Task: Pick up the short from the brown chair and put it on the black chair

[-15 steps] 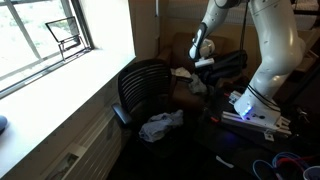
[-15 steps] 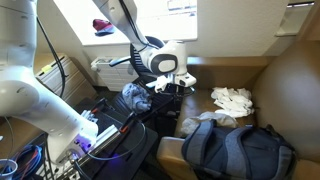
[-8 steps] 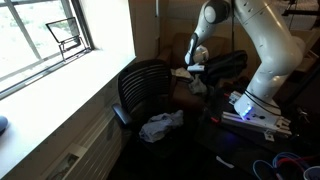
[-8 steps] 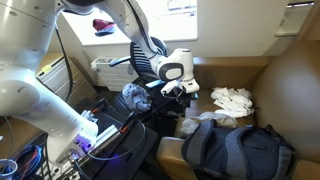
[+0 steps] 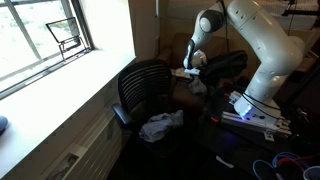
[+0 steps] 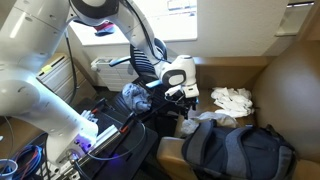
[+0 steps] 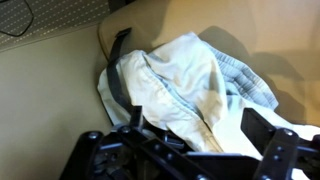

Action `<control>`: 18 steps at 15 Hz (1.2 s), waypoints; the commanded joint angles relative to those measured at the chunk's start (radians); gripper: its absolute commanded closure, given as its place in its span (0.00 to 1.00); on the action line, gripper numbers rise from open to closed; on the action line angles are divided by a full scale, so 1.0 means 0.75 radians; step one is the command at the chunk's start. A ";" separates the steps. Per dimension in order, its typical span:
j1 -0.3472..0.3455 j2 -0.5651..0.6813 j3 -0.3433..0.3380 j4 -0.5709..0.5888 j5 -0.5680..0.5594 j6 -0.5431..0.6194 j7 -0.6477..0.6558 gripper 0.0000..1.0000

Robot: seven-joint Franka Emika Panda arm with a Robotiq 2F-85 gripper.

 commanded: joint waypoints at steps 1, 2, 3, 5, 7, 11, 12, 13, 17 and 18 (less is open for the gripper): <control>-0.031 0.151 0.027 0.164 0.101 0.089 0.177 0.00; -0.028 0.191 0.019 0.204 0.119 0.116 0.239 0.00; -0.014 0.239 -0.001 0.252 0.126 0.126 0.303 0.00; 0.021 0.348 -0.072 0.362 0.109 0.076 0.455 0.00; 0.000 0.283 -0.034 0.290 0.074 0.099 0.420 0.00; -0.037 0.353 -0.026 0.370 -0.001 0.083 0.331 0.00; -0.066 0.400 -0.023 0.429 -0.037 0.053 0.287 0.00; -0.080 0.430 -0.026 0.463 -0.070 0.022 0.249 0.00; -0.055 0.451 -0.054 0.456 -0.077 -0.005 0.275 0.00; -0.059 0.460 -0.050 0.472 -0.069 -0.010 0.282 0.25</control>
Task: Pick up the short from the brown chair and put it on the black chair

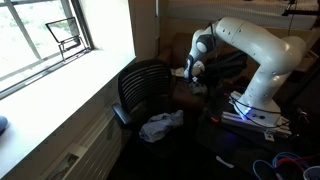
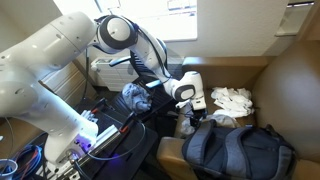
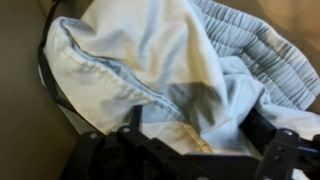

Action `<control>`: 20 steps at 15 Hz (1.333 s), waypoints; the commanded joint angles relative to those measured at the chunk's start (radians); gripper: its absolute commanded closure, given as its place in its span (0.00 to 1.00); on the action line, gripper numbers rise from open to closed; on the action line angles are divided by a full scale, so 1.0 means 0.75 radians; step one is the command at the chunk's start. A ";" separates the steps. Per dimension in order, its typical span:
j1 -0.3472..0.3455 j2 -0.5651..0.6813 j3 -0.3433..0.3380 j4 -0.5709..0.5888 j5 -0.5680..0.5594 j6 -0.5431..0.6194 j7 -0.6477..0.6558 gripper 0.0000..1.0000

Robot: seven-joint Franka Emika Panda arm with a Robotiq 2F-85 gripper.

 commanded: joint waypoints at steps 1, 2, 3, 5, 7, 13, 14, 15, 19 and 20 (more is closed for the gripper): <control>0.010 0.005 0.004 0.022 0.026 -0.013 0.032 0.26; 0.018 0.009 0.004 0.032 0.028 -0.018 0.049 0.34; 0.025 0.012 0.003 0.040 0.024 -0.023 0.059 0.40; 0.031 0.015 0.005 0.059 0.026 -0.042 0.095 0.54; 0.020 0.012 0.014 0.076 0.025 -0.059 0.114 0.68; -0.110 -0.077 0.129 0.140 0.031 -0.194 0.014 1.00; -0.142 -0.152 0.157 0.107 0.042 -0.203 -0.042 1.00; -0.173 -0.273 0.175 0.012 0.056 -0.185 -0.117 1.00; -0.344 -0.520 0.298 -0.159 0.181 -0.058 -0.405 0.99; -0.391 -0.593 0.333 -0.205 0.225 -0.038 -0.493 0.99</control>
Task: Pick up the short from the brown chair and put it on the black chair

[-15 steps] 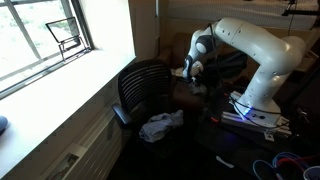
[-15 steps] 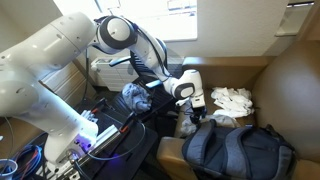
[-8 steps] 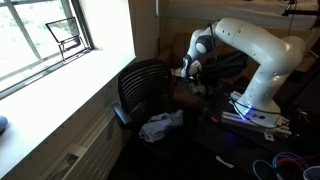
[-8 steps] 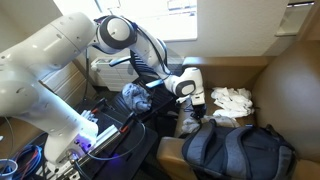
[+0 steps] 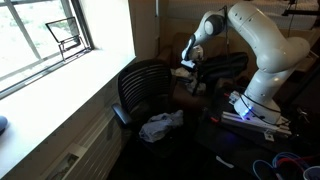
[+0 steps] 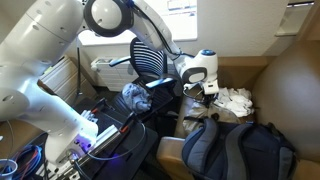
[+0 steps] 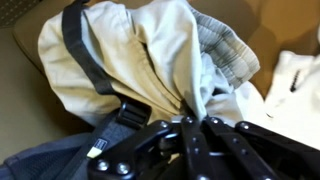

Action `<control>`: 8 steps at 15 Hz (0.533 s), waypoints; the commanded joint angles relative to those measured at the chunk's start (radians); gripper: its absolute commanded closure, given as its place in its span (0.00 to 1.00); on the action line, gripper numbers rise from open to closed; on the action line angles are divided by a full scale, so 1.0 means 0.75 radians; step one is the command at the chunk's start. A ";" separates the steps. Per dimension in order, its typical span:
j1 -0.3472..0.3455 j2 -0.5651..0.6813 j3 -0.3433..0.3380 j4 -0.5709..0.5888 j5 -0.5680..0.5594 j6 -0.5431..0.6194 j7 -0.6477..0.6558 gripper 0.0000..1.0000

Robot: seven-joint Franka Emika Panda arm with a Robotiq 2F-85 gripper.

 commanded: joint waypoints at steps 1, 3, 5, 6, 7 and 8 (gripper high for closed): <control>-0.174 -0.313 0.151 -0.268 0.123 0.135 -0.332 0.99; -0.272 -0.452 0.230 -0.370 0.194 0.219 -0.529 0.99; -0.382 -0.575 0.325 -0.451 0.343 0.278 -0.693 0.99; -0.385 -0.639 0.310 -0.487 0.418 0.233 -0.640 0.99; -0.434 -0.704 0.350 -0.522 0.513 0.239 -0.706 0.99; -0.443 -0.773 0.343 -0.557 0.600 0.188 -0.718 0.99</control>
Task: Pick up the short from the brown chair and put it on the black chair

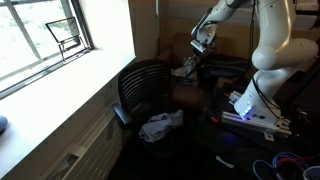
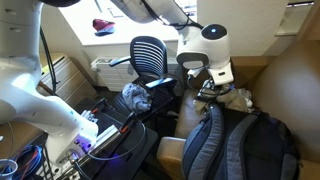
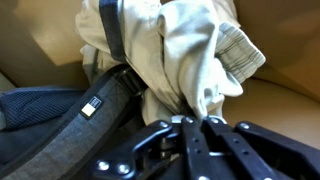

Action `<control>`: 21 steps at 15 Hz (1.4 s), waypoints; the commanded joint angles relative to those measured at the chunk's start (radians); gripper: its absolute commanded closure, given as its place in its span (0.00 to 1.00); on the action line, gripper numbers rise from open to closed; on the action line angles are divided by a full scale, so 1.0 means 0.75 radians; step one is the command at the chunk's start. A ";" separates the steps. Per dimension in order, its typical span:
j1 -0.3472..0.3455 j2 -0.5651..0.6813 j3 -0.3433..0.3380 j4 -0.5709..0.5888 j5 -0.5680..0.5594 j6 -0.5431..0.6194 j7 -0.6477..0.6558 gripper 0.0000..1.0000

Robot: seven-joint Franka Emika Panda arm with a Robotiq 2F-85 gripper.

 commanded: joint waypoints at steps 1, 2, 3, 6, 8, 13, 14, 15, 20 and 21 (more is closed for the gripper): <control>-0.036 -0.192 0.017 -0.136 0.244 -0.101 -0.027 0.99; 0.018 -0.116 -0.042 -0.060 0.214 -0.063 -0.072 0.95; 0.022 -0.151 -0.052 -0.079 0.252 -0.100 -0.070 0.95; 0.054 -0.159 -0.064 -0.095 0.292 -0.030 -0.055 0.99; 0.037 -0.208 -0.015 -0.052 0.442 0.061 -0.135 0.99; -0.035 -0.487 0.084 -0.044 0.527 0.094 -0.299 0.99; -0.065 -0.553 0.117 -0.038 0.587 0.065 -0.357 0.99; -0.085 -0.624 0.137 -0.038 0.655 0.014 -0.378 0.99; -0.040 -0.613 0.097 -0.011 0.627 0.039 -0.321 0.95; -0.039 -0.589 0.097 -0.011 0.626 0.042 -0.321 0.99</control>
